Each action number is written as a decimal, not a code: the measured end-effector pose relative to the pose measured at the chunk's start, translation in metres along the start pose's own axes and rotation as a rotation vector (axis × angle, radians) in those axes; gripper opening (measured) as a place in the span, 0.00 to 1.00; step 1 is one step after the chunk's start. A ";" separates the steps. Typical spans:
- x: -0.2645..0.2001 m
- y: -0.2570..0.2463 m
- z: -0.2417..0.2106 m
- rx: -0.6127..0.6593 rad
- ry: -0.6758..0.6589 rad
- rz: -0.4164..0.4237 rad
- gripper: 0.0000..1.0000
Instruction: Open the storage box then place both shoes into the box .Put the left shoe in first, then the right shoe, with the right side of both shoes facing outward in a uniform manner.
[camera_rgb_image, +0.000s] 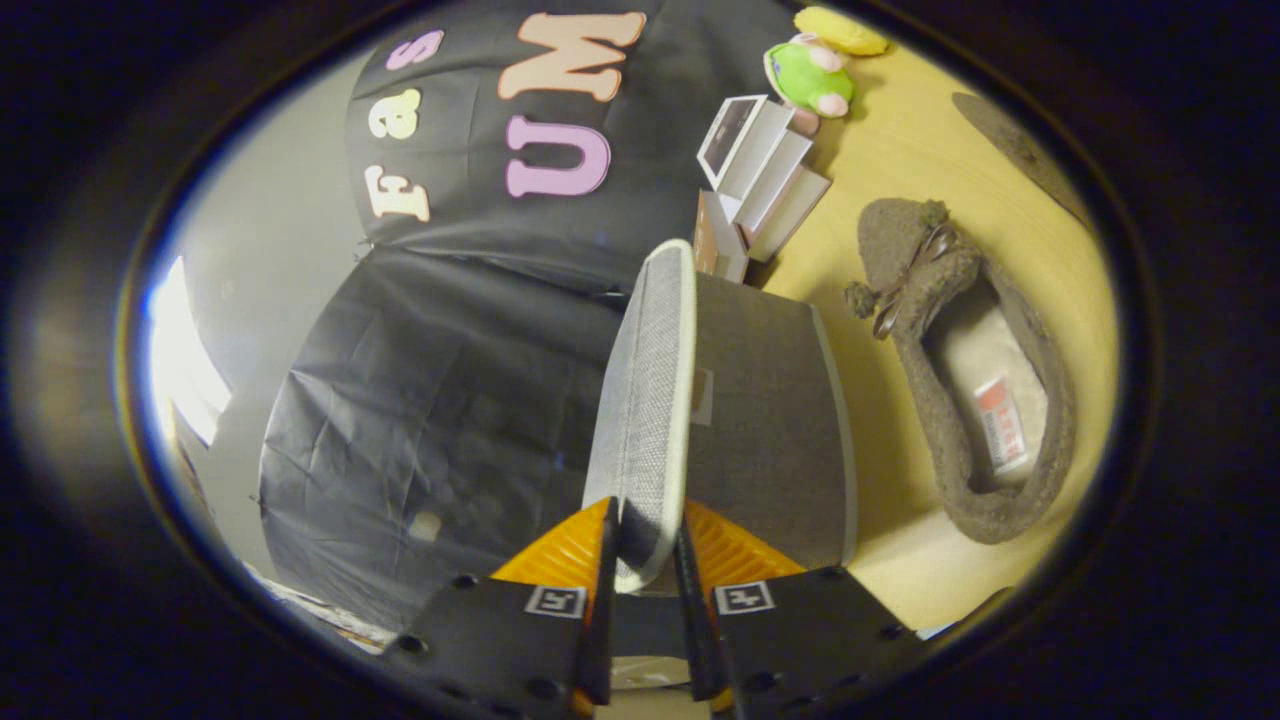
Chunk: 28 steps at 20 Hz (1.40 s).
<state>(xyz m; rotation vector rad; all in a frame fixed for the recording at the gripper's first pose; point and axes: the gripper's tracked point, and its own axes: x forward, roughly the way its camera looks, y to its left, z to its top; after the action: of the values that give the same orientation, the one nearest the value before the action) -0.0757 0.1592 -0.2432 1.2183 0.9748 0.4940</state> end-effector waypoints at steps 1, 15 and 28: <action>-0.001 0.002 0.001 0.007 -0.007 0.006 0.29; 0.002 0.101 0.004 -0.155 0.039 0.092 0.03; 0.059 0.210 -0.033 -0.275 0.078 0.182 0.03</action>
<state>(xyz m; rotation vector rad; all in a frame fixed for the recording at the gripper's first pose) -0.0364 0.2893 -0.0689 1.0489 0.8337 0.7976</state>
